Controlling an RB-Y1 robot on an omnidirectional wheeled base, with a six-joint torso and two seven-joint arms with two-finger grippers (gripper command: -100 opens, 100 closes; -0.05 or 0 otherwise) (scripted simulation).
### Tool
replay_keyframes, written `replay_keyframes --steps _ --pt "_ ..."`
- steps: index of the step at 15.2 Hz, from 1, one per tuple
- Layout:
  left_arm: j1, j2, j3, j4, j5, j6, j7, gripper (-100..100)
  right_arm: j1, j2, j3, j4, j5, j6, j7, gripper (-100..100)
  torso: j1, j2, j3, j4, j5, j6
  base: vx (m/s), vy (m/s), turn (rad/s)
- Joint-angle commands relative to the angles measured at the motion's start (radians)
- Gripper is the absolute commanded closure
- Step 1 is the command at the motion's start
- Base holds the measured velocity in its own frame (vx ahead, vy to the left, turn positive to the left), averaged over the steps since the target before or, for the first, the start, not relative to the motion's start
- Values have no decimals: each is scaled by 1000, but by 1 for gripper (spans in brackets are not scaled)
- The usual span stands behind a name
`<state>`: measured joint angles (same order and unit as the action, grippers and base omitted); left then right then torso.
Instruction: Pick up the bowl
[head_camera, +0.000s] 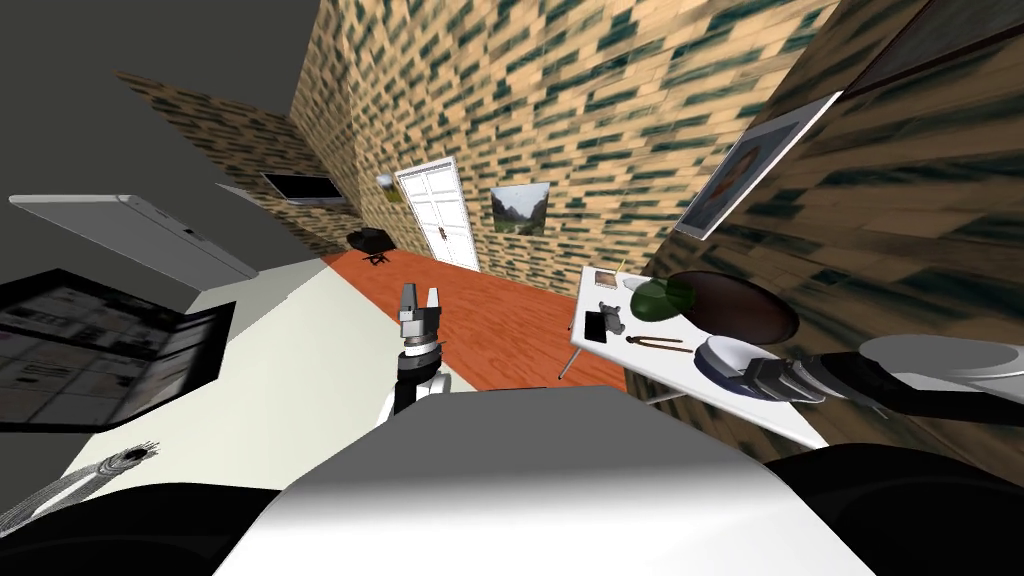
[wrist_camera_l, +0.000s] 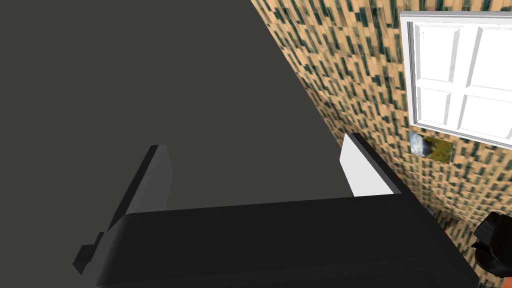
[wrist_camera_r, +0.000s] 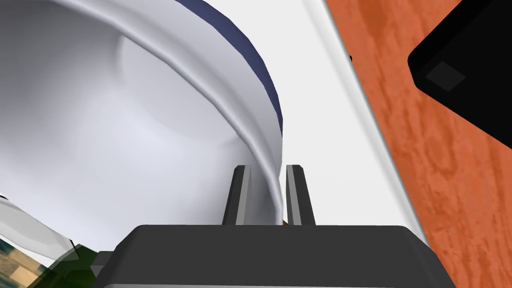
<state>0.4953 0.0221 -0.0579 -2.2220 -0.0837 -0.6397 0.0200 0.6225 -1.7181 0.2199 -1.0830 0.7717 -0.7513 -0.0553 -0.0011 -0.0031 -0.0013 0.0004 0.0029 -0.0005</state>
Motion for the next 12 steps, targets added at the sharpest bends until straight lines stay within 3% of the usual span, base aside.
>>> replay_keyframes --steps 1,5,11,12 --pt "0 0 0 0 0 0 0 0 19 -33 7 -29 -46 20 30 100 0 0 0 0 0 0 81 -16 -159" --pt "0 0 0 0 0 0 0 0 66 -108 22 -96 -146 60 88 100 1 -2 -1 0 1 0 100 -8 -224" --pt "0 0 0 0 0 0 0 0 113 -183 36 -162 -246 100 146 100 5 0 1 1 5 -2 71 1 -138" --pt "0 0 0 0 0 0 0 0 110 -169 31 -147 -232 91 134 100 5 1 1 1 5 -1 40 0 -84"
